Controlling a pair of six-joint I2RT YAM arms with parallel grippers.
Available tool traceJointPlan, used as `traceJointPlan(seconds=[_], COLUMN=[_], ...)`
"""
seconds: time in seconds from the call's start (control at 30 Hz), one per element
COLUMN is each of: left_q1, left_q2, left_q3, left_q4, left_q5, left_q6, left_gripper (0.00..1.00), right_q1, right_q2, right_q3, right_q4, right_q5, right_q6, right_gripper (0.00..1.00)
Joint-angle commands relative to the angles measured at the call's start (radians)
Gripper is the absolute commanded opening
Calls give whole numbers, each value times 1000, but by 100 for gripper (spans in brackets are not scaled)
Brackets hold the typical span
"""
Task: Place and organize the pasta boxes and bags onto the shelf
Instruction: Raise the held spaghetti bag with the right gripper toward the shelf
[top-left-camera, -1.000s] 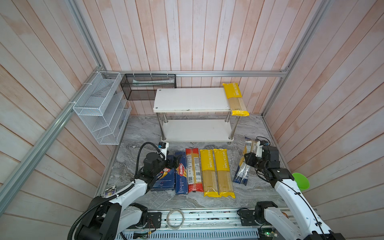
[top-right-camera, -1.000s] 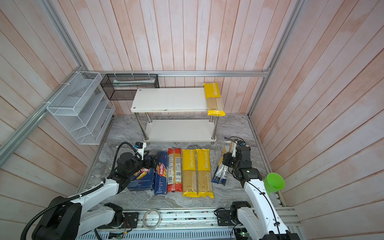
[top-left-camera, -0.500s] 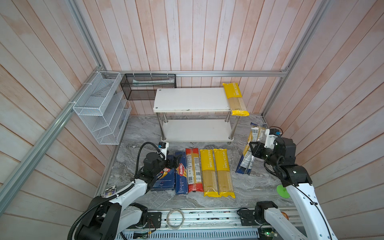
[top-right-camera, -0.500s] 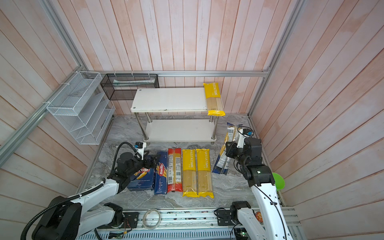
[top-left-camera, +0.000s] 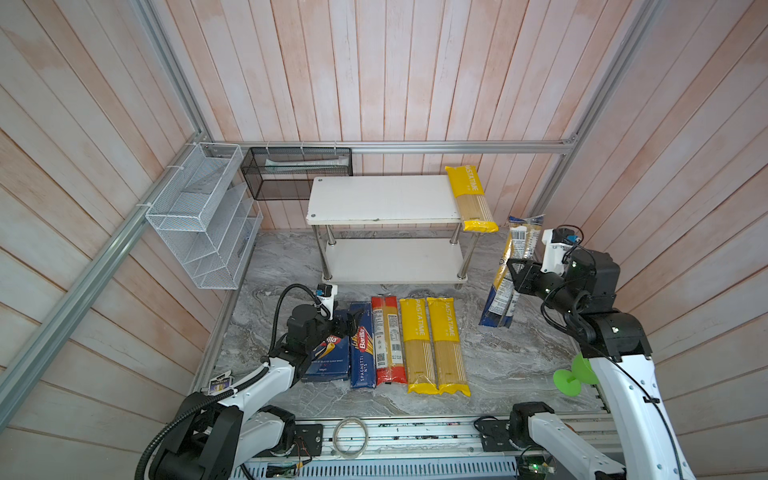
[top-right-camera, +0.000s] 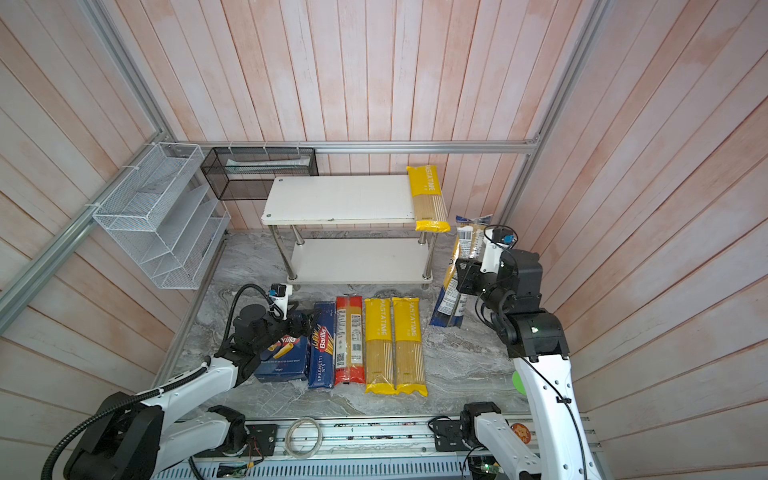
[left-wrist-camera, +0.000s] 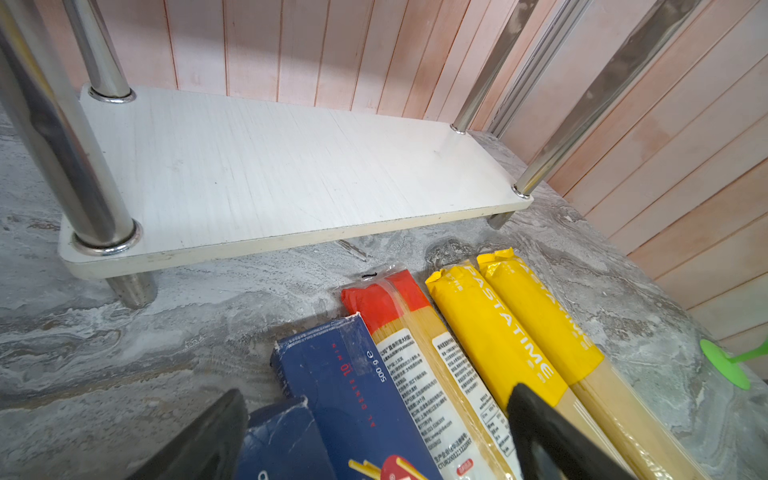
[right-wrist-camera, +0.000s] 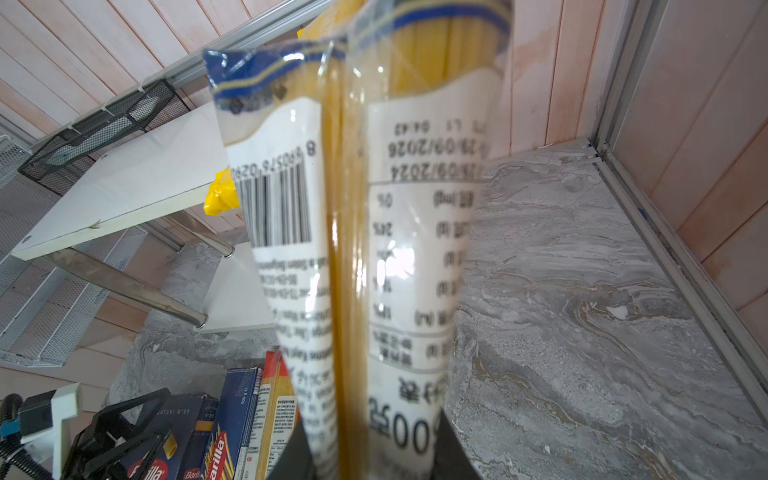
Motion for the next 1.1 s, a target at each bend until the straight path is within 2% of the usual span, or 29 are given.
traceJointPlan(seconds=[0.0,0.27,0.63,0.9,1.07], left_q1=[-5,-5,-6,-5,-5], left_q2=[-10,-8,-12,0,-7], left_q3=[12,14,14,18,14], left_q4=[16,13,10,9,7], left_q5=[3,0,-3,2,-8], left_q6=[-2,1,4,2,5], left_gripper=[100,100,100,100,100], right_q1=[30,140,349,436,453], right_q2=[7,106,202,287,362], right_q3=[104,257,354,411,450], right_q4=[84,75,92,142,161], right_q5=[-15,28,192,221,231], right_q6=[-20,-43,-61,-63,-70], right_gripper=[3,3,3,3,3])
